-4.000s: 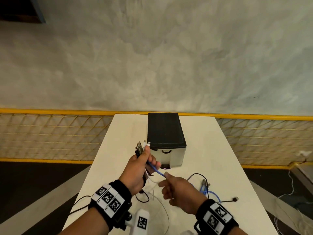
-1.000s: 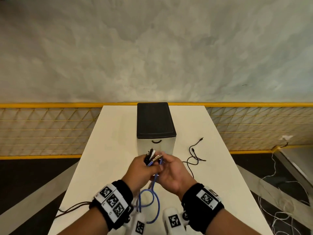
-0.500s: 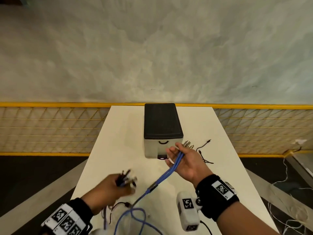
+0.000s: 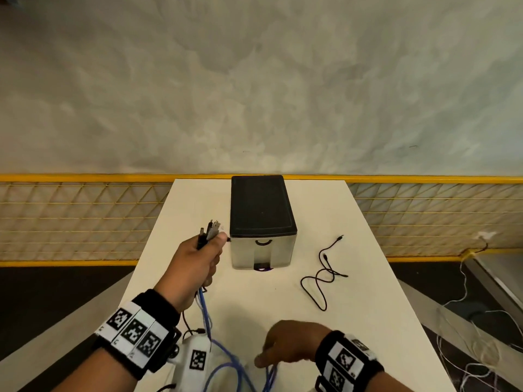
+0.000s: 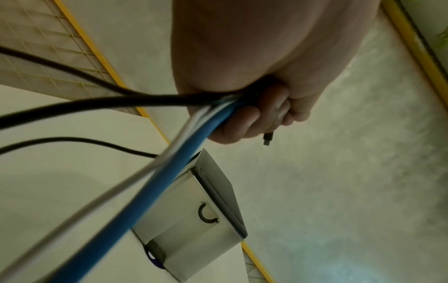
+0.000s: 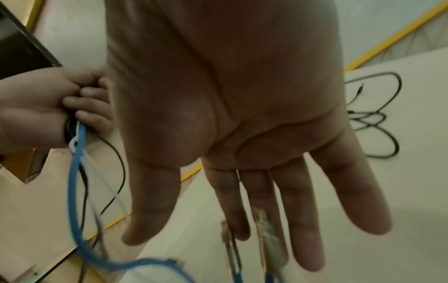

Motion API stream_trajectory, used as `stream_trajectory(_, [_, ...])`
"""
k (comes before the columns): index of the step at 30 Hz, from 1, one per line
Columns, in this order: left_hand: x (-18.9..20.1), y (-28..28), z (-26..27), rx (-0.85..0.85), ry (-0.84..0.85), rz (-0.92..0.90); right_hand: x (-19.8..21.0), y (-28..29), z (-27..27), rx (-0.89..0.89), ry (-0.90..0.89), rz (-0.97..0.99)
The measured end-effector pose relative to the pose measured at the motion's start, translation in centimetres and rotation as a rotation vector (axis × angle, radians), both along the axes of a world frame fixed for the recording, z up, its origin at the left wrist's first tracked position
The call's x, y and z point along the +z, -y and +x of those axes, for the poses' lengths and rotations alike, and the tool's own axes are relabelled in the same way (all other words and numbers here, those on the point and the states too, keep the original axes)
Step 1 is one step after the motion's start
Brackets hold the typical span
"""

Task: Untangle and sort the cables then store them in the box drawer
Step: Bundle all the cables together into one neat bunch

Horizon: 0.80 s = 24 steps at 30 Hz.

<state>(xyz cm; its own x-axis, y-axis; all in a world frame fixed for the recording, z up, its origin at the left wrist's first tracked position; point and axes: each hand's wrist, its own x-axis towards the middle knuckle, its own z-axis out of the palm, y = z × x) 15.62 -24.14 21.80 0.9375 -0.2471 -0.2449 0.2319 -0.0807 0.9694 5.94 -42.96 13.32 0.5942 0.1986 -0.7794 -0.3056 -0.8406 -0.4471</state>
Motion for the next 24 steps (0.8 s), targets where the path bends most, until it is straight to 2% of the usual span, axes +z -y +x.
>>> stream_trajectory(2, [-0.5,0.2,0.0,0.008,-0.012,0.009,0.3,1.8,0.3,-0.103,0.083,-0.021])
stream_trajectory(6, [-0.9,1.0,0.0,0.024,-0.016,0.036,1.0,7.5,3.2,-0.544,0.341,0.053])
stream_trajectory(9, [-1.2,1.7,0.2,0.011,-0.031,0.096,0.9,13.6,6.5,-0.818,0.563,-0.010])
stream_trajectory(11, [-1.5,2.1,0.3,-0.007,-0.060,0.112,-0.3,17.6,8.5,-0.937,0.591,-0.069])
stream_trajectory(13, [-1.8,2.5,0.4,-0.018,-0.103,0.096,-2.3,20.7,10.4,-0.953,0.571,-0.171])
stream_trajectory(17, [-2.5,3.3,1.1,0.020,-0.151,0.095,-5.5,23.6,14.0,-0.826,0.509,-0.407])
stream_trajectory(21, [-3.5,3.7,2.1,0.053,-0.191,0.119,-8.3,24.3,16.7,-0.791,0.472,-0.414])
stream_trajectory(24, [-3.9,4.0,2.7,0.054,-0.204,0.162,-11.4,24.6,18.2,-0.643,0.411,-0.448])
